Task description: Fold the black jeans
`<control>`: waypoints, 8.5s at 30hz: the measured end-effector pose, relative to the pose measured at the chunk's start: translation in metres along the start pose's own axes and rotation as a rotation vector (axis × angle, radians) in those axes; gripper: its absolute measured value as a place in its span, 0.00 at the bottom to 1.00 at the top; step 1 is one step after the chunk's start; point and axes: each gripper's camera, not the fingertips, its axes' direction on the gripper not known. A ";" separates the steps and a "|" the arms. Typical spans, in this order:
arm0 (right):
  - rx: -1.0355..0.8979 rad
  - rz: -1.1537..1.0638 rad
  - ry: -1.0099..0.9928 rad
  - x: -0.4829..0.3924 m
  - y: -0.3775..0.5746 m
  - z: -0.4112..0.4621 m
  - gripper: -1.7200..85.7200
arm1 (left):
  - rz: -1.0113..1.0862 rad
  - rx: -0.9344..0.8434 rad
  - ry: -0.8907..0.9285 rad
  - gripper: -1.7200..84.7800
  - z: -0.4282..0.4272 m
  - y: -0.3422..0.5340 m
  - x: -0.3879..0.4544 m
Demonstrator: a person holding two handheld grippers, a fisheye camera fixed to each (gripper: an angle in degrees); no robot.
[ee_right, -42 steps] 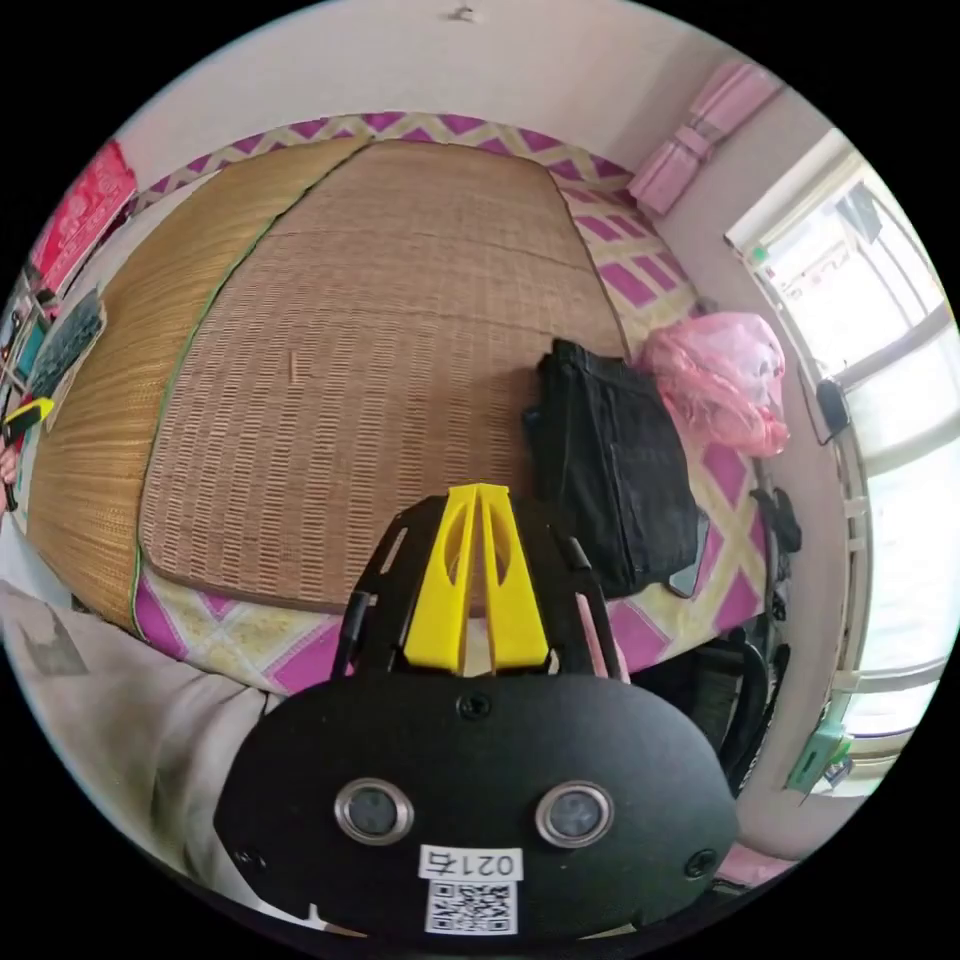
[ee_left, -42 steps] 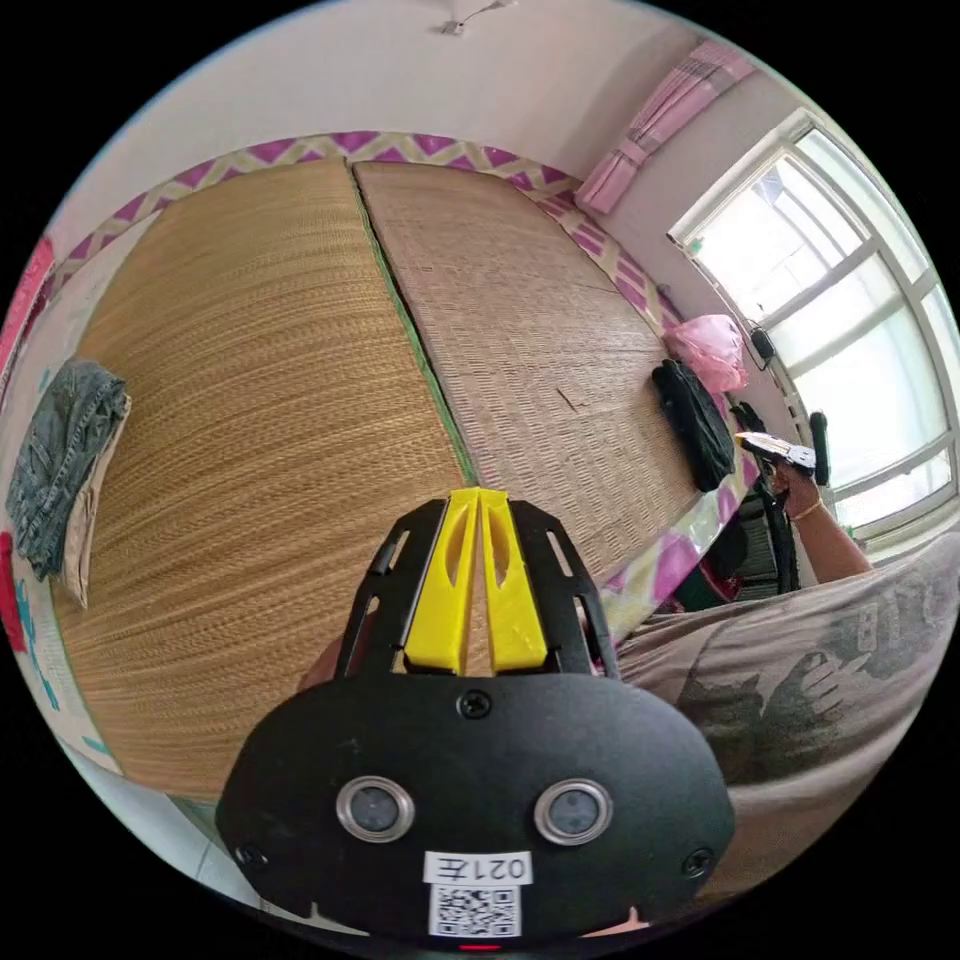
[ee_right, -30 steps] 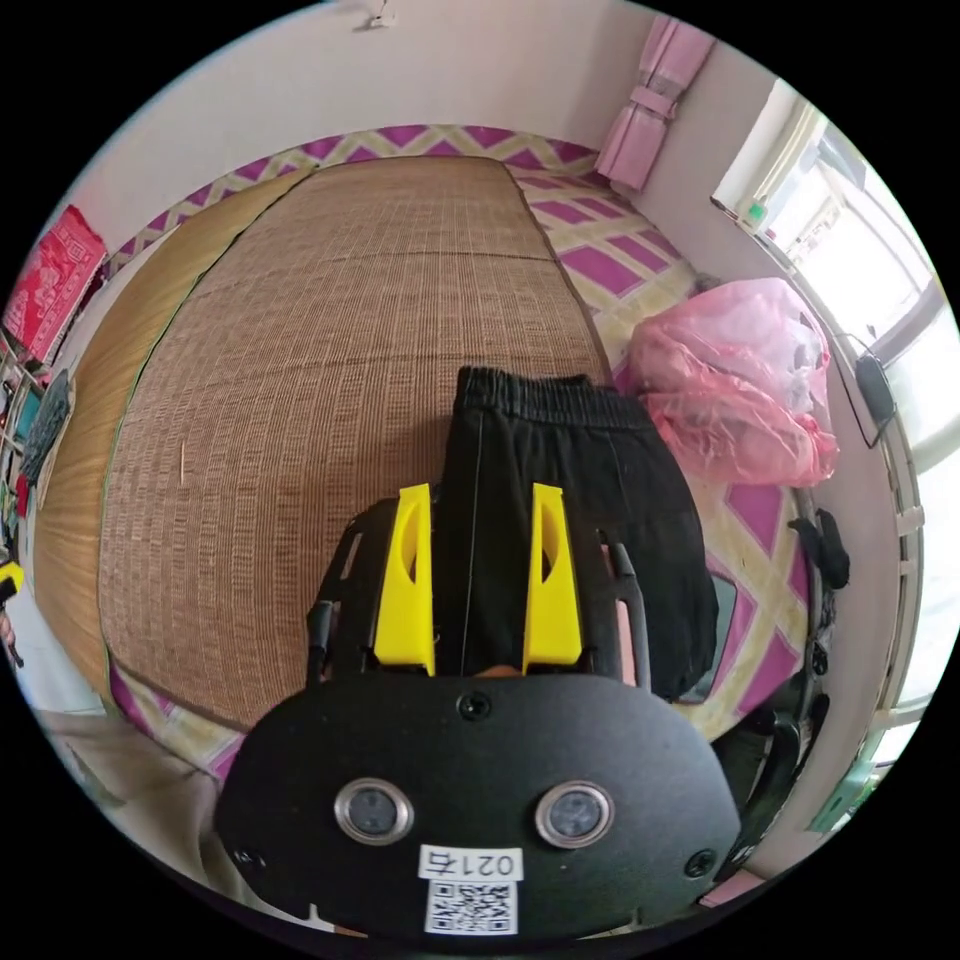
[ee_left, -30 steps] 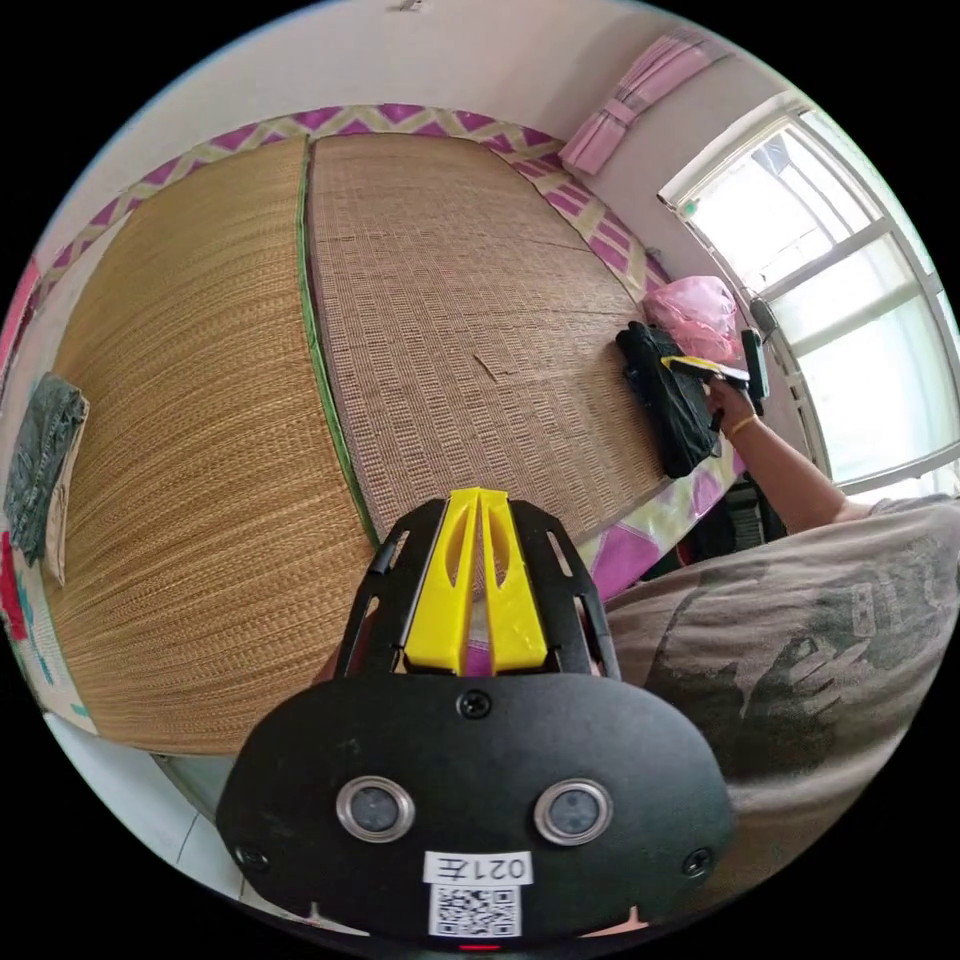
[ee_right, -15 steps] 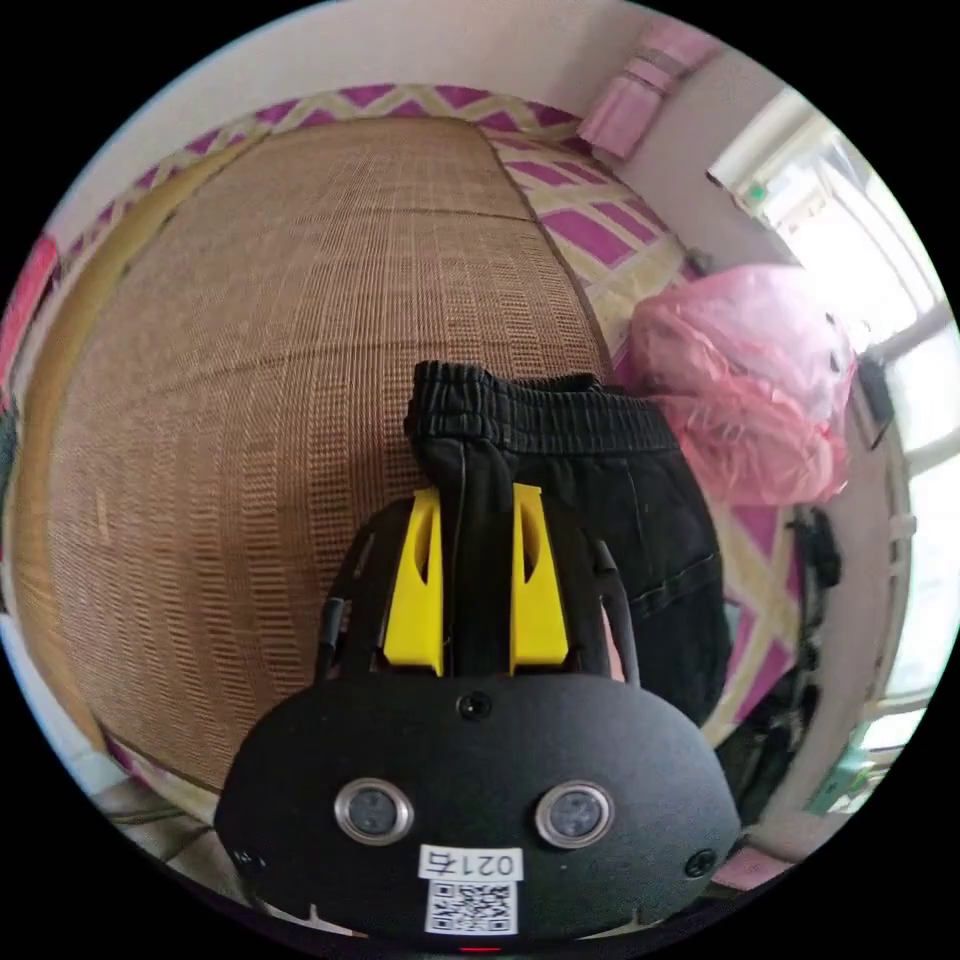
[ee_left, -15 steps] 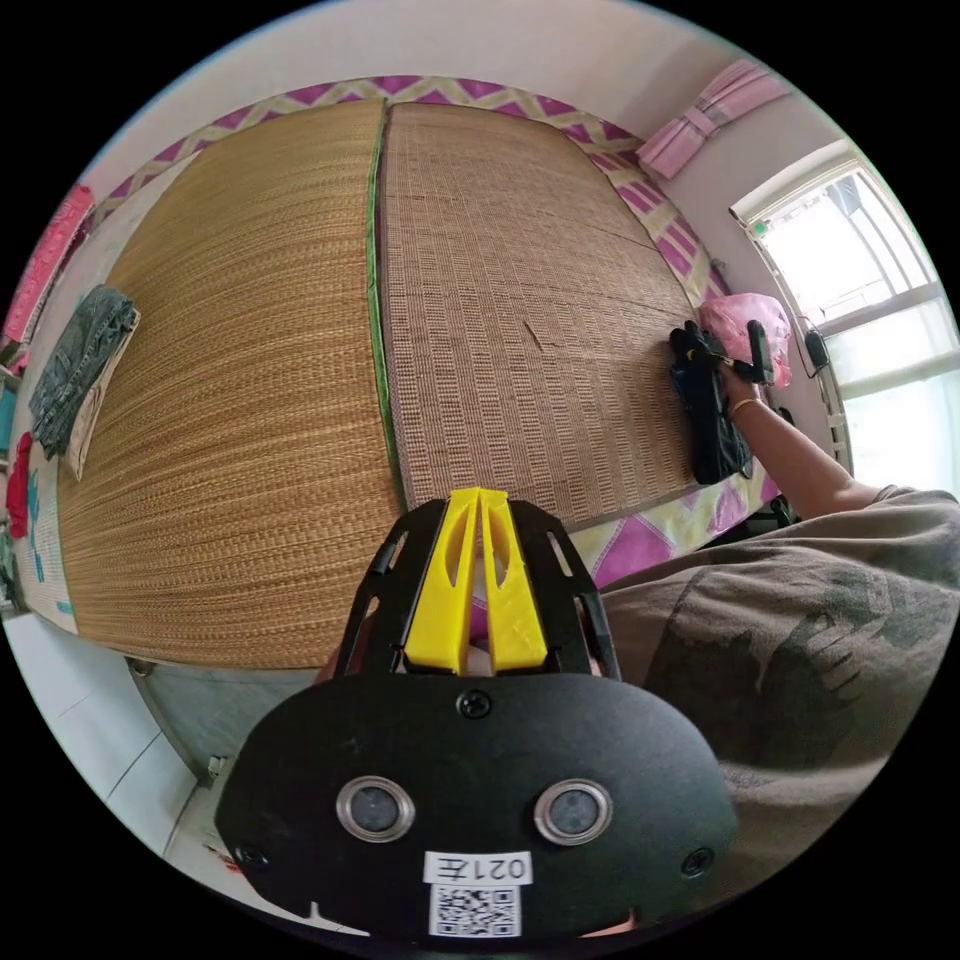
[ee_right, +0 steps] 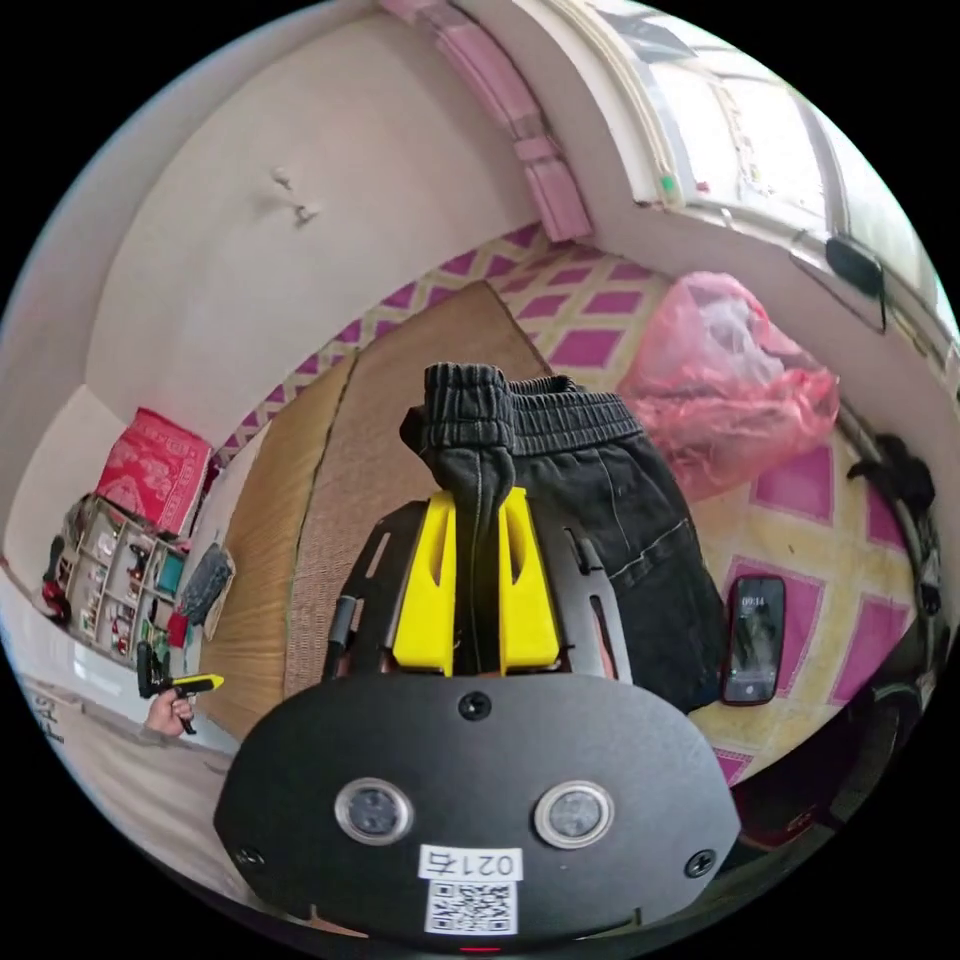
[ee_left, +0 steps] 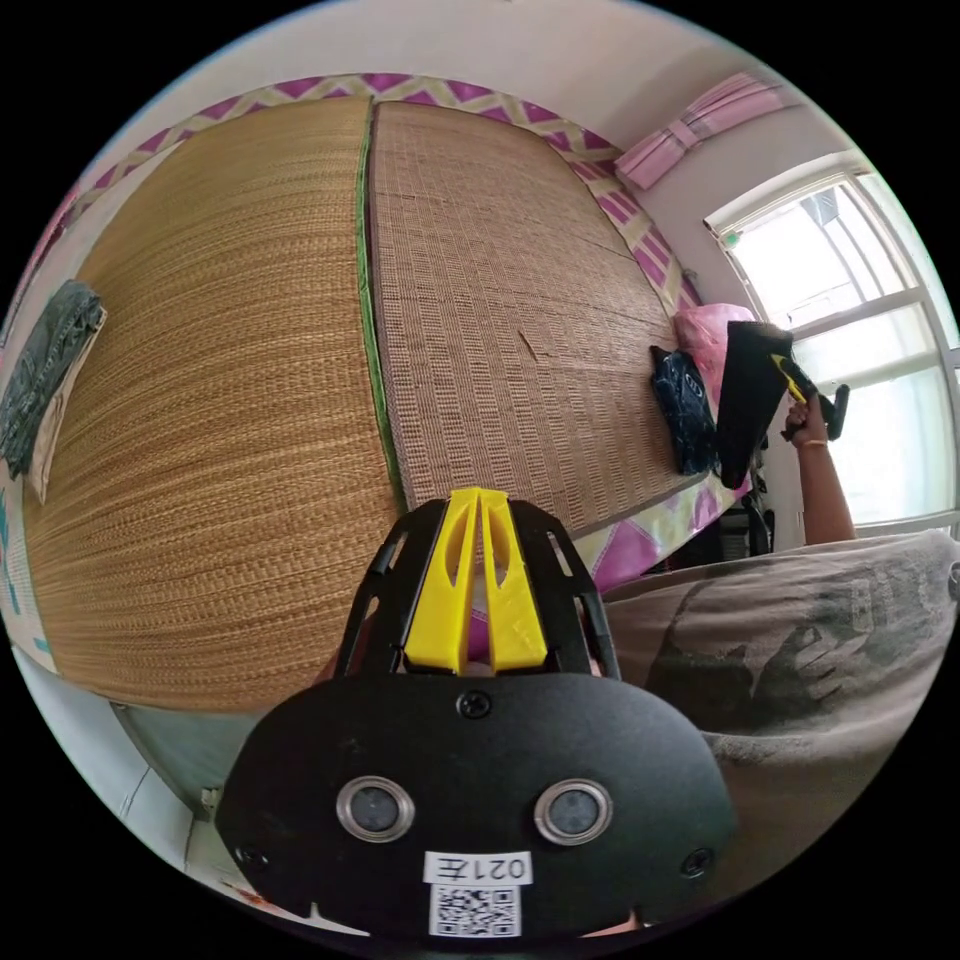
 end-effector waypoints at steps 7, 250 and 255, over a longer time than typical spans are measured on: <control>0.068 -0.393 -0.037 -0.211 -0.006 0.019 0.10 | 0.004 0.055 0.064 0.01 -0.022 0.030 -0.079; -0.458 0.752 -0.416 0.056 0.237 0.414 0.12 | -1.107 0.715 0.222 0.10 0.457 0.330 -0.266; -0.474 0.745 -0.372 0.057 0.235 0.422 0.12 | -1.230 0.859 0.177 0.10 0.455 0.356 -0.294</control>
